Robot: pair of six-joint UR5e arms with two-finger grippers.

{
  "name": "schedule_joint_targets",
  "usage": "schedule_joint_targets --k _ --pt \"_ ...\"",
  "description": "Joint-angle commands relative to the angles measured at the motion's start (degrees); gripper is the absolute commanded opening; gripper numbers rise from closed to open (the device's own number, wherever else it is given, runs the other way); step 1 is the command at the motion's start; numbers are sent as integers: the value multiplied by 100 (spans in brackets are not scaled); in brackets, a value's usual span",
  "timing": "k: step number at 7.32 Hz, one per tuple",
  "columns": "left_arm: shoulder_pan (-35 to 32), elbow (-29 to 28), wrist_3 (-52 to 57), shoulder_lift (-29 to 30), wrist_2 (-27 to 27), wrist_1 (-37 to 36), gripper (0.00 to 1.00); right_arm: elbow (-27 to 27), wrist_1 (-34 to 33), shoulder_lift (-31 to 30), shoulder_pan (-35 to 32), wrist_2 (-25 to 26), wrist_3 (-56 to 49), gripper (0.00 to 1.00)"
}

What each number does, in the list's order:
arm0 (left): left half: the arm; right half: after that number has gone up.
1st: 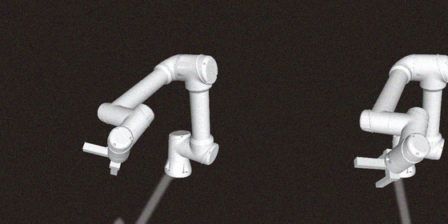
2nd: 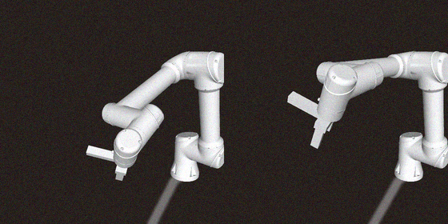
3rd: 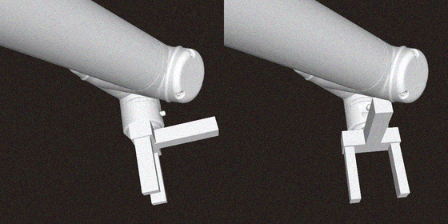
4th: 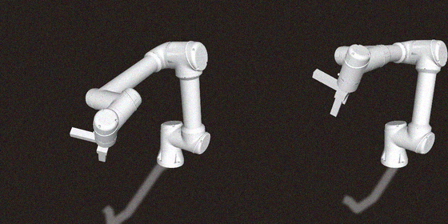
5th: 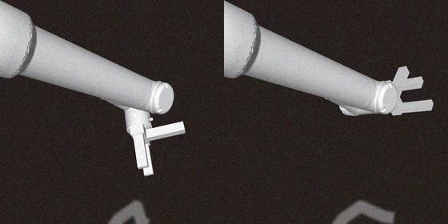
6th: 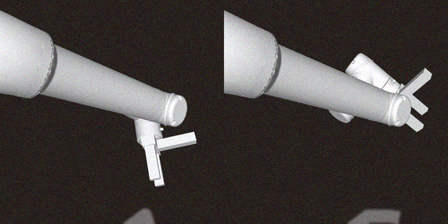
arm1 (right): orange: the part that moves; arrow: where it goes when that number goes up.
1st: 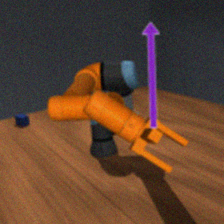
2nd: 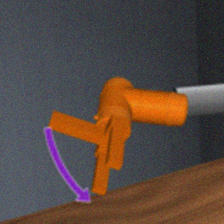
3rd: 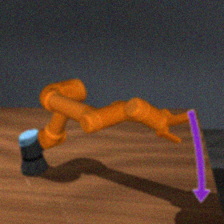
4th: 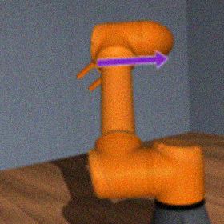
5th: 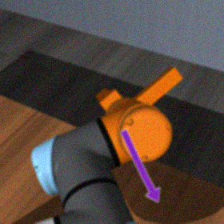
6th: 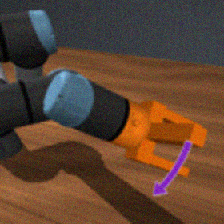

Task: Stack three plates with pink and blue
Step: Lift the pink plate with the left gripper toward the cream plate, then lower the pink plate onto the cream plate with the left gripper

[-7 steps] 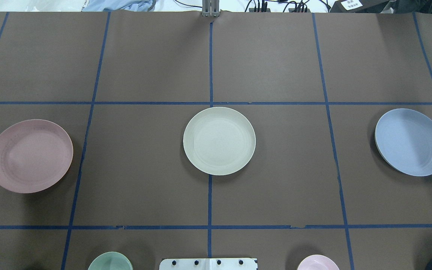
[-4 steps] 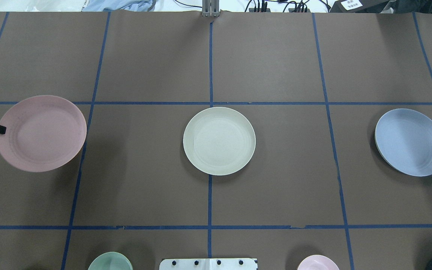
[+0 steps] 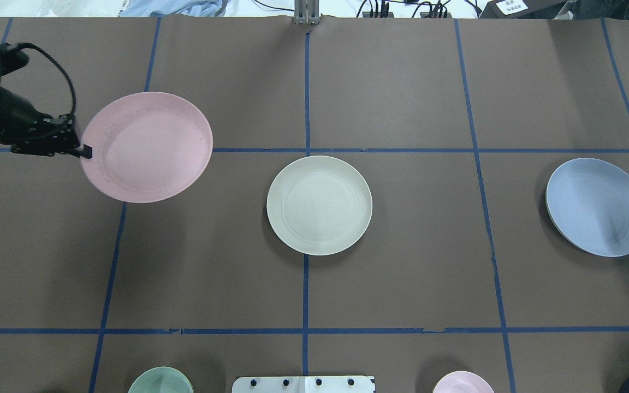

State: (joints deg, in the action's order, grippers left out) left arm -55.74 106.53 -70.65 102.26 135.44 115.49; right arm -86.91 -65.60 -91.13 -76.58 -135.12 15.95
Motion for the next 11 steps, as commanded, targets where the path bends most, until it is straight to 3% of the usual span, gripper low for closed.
schedule_joint_targets --k 1,3,5,9,11 --pt "973 -62 -1525 923 -331 -18 0 506 1020 -168 204 127 215 100" --pt "1633 -315 -2091 1356 -632 -1 0 675 1032 -195 301 83 233 100" --pt "1794 -1061 -2208 1840 -931 252 0 675 1014 -186 354 -14 233 95" --pt "1803 -1405 -2199 1929 -932 509 0 693 970 -239 495 -93 207 85" --pt "1847 -1836 -2225 1991 -932 1060 0 719 979 -257 539 -93 189 84"
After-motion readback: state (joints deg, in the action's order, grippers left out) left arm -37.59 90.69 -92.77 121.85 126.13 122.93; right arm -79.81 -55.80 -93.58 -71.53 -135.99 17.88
